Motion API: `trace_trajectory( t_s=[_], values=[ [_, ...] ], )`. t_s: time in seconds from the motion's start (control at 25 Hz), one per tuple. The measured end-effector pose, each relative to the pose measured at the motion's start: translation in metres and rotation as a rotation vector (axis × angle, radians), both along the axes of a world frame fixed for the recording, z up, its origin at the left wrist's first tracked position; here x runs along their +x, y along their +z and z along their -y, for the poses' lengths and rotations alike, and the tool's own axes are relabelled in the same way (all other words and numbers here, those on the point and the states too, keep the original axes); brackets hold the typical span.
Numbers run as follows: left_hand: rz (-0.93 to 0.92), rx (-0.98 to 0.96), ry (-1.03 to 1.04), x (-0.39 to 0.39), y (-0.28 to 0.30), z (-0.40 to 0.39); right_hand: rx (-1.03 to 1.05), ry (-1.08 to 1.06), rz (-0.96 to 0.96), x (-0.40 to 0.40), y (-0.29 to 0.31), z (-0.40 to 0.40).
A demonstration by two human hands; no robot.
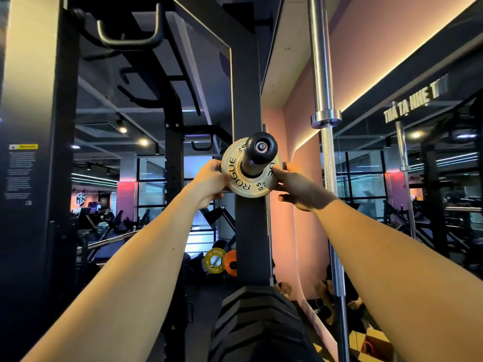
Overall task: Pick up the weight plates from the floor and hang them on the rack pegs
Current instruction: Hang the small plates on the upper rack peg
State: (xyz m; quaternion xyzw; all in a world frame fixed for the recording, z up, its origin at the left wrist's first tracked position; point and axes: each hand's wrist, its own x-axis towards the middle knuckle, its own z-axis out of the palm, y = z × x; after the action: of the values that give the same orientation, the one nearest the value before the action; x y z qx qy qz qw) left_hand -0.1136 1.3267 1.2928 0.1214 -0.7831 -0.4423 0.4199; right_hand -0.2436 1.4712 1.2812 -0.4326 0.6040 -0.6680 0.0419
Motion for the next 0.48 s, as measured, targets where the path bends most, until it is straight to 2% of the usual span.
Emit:
trace_trajectory(
  t_s=[0.32,0.48],
  values=[
    [0.054,-0.019,-0.037,0.002,0.002,0.007,-0.036,-0.004,0.026,-0.007,-0.004,0.008],
    [0.067,0.008,-0.007,0.014,-0.022,0.016,-0.001,-0.054,0.1,-0.003,-0.031,0.001]
  ],
)
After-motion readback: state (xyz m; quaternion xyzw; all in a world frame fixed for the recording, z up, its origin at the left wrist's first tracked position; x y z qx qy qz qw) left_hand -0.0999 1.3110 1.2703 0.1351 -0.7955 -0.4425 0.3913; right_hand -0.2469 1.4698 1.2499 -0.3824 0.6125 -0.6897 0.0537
